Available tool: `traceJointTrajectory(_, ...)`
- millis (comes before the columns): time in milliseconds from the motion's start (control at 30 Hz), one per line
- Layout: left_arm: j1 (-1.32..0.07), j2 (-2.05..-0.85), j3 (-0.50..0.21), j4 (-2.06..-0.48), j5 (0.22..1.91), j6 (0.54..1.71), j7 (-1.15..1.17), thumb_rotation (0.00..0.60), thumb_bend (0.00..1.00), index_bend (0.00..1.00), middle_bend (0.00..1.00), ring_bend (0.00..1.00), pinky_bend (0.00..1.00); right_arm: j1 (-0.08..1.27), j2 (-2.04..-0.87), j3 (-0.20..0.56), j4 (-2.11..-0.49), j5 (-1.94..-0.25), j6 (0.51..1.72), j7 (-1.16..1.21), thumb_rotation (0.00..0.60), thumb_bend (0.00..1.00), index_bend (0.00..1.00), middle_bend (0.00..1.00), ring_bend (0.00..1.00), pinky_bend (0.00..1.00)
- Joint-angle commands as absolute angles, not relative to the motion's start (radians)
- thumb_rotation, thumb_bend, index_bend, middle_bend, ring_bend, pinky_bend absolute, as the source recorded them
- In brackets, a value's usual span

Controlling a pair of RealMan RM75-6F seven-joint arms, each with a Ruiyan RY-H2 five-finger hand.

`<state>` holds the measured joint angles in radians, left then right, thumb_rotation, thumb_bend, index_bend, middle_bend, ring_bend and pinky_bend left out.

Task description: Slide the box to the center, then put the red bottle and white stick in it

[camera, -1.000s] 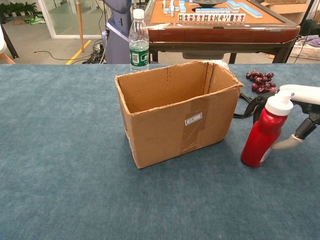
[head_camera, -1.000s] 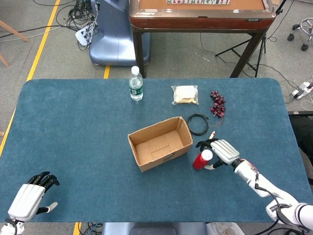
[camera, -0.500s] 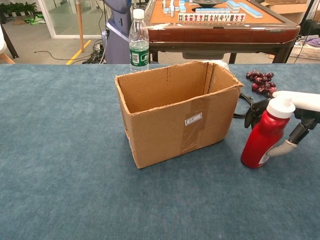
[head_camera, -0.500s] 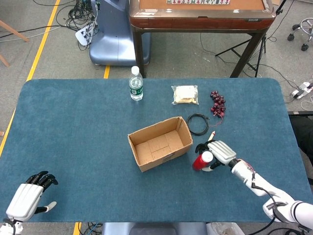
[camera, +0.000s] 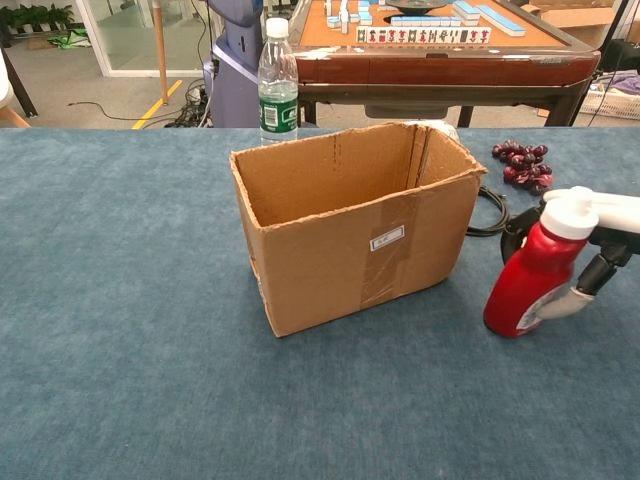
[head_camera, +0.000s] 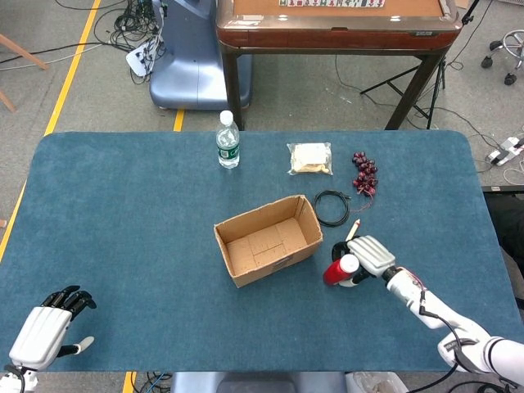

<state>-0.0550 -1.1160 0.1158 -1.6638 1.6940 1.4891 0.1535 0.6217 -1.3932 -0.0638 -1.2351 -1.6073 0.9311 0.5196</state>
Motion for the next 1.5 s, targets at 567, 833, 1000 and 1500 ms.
traceJointTrajectory(567, -0.05, -1.119, 0.117, -1.662, 1.714, 1.493, 0.162, 0.6, 0.0, 0.41, 0.33, 0.19, 0.27, 0.59, -1.361, -0.073, -1.254, -1.624, 1.019, 0.597, 0.6, 0.0, 0.65, 0.7, 0.59, 0.5)
traceJointTrajectory(833, -0.049, -1.122, 0.117, -1.66, 1.716, 1.49, 0.167, 0.6, 0.0, 0.41, 0.33, 0.19, 0.27, 0.583, -1.332, -0.07, -1.28, -1.647, 1.073, 0.627, 0.6, 0.0, 0.65, 0.7, 0.59, 0.5)
traceJointTrajectory(1000, -0.049, -1.122, 0.115, -1.658, 1.713, 1.488, 0.165, 0.6, 0.0, 0.41, 0.33, 0.19, 0.27, 0.585, -1.281, -0.061, -1.357, -1.67, 1.114, 0.612, 0.6, 0.0, 0.65, 0.7, 0.6, 0.5)
traceJointTrajectory(1500, -0.049, -1.123, 0.113, -1.655, 1.712, 1.484, 0.165, 0.6, 0.0, 0.41, 0.33, 0.19, 0.27, 0.618, -1.119, 0.031, -1.645, -1.666, 1.169, 0.445, 0.6, 0.0, 0.65, 0.7, 0.6, 0.5)
